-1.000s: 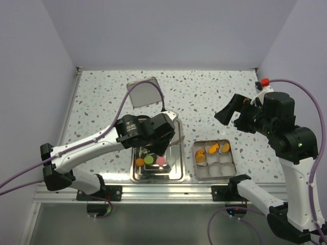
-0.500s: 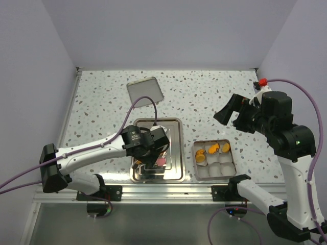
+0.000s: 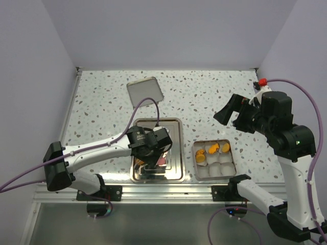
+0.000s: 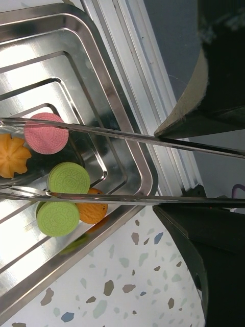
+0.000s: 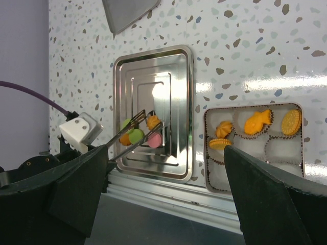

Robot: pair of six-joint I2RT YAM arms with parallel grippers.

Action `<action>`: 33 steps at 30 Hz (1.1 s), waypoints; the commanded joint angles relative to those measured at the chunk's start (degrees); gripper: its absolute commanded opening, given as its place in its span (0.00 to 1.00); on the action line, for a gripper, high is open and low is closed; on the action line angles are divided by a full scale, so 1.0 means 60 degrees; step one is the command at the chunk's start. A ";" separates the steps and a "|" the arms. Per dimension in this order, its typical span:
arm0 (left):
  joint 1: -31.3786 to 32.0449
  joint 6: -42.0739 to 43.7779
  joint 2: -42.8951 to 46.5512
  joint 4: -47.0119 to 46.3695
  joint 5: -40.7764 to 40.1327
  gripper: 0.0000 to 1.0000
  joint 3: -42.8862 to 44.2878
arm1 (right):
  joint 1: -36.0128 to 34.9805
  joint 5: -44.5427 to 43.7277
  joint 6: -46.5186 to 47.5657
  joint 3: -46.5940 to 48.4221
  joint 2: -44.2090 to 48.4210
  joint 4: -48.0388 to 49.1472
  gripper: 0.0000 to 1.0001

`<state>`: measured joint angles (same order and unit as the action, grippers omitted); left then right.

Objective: Pack the cookies

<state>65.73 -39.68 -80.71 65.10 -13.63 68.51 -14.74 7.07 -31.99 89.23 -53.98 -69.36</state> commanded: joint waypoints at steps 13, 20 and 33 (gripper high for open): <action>-0.0321 0.0461 -0.0230 -0.0465 0.0279 0.38 0.0182 | -0.0048 0.0125 0.0043 0.0011 -0.0013 0.0223 0.99; -0.0380 0.0637 -0.0508 0.0179 -0.0072 0.35 0.1880 | -0.0062 0.0111 0.0029 0.0040 -0.0027 0.0223 0.99; 0.0658 0.1106 -0.2207 0.0445 0.0438 0.30 0.5836 | -0.0048 -0.0299 0.0101 0.0846 -0.0160 0.0047 0.99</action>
<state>66.26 -34.46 -91.74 69.14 -13.28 100.05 -14.96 6.76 -31.97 91.79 -55.09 -69.43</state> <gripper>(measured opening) 0.423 0.986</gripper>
